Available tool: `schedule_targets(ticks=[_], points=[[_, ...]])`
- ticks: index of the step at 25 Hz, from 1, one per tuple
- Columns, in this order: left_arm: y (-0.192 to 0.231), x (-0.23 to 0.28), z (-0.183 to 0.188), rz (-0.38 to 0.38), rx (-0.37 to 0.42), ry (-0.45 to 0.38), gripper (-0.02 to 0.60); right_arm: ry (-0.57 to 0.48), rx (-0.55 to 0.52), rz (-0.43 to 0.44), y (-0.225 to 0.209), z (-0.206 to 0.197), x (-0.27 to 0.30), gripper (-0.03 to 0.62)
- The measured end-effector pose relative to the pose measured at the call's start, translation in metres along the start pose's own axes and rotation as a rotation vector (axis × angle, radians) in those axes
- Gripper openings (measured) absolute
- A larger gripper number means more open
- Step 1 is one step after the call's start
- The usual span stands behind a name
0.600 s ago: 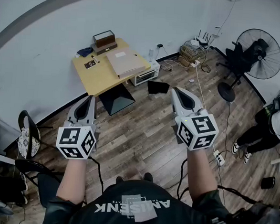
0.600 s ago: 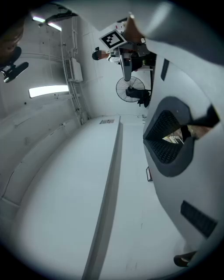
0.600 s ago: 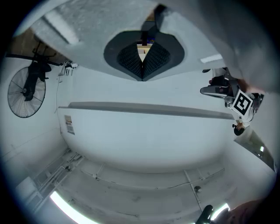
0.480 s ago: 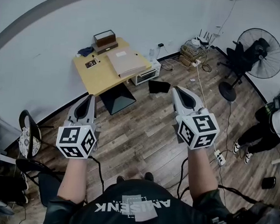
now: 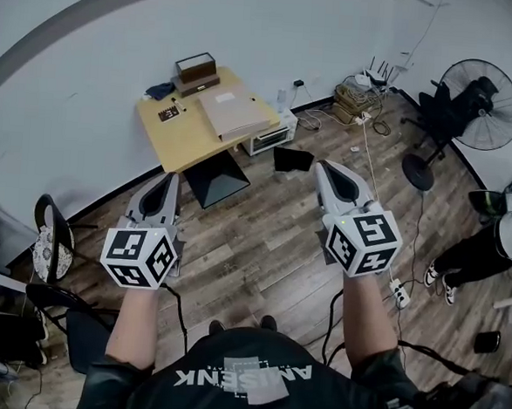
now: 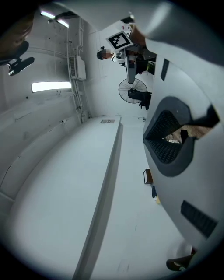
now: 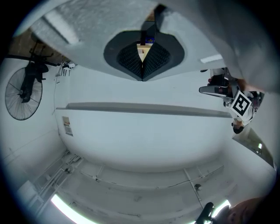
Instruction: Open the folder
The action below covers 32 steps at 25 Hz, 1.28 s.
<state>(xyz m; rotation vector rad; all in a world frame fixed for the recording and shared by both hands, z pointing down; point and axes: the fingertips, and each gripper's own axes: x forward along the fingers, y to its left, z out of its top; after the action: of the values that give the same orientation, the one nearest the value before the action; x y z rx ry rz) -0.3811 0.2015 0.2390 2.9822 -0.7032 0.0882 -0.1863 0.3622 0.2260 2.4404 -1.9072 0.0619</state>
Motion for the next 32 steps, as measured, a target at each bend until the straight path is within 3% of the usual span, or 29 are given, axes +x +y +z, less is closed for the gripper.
schedule_targets(ticks=[8, 14, 21, 27, 32], points=[[-0.022, 0.023, 0.002, 0.019, 0.048, -0.008, 0.000, -0.006, 0.016, 0.019, -0.022, -0.005, -0.006, 0.006], [-0.055, 0.052, 0.002, -0.024, -0.020, -0.030, 0.000, -0.027, 0.011, -0.009, -0.059, -0.006, -0.012, 0.006], [-0.079, 0.084, -0.002, 0.006, 0.053, 0.002, 0.000, -0.027, 0.040, 0.016, -0.104, -0.019, -0.010, 0.006], [-0.059, 0.125, -0.009, 0.016, 0.079, 0.018, 0.000, -0.024, 0.046, 0.024, -0.122, -0.029, 0.029, 0.006], [-0.015, 0.174, -0.007, 0.010, 0.109, 0.002, 0.000, -0.012, 0.035, 0.007, -0.131, -0.026, 0.091, 0.006]])
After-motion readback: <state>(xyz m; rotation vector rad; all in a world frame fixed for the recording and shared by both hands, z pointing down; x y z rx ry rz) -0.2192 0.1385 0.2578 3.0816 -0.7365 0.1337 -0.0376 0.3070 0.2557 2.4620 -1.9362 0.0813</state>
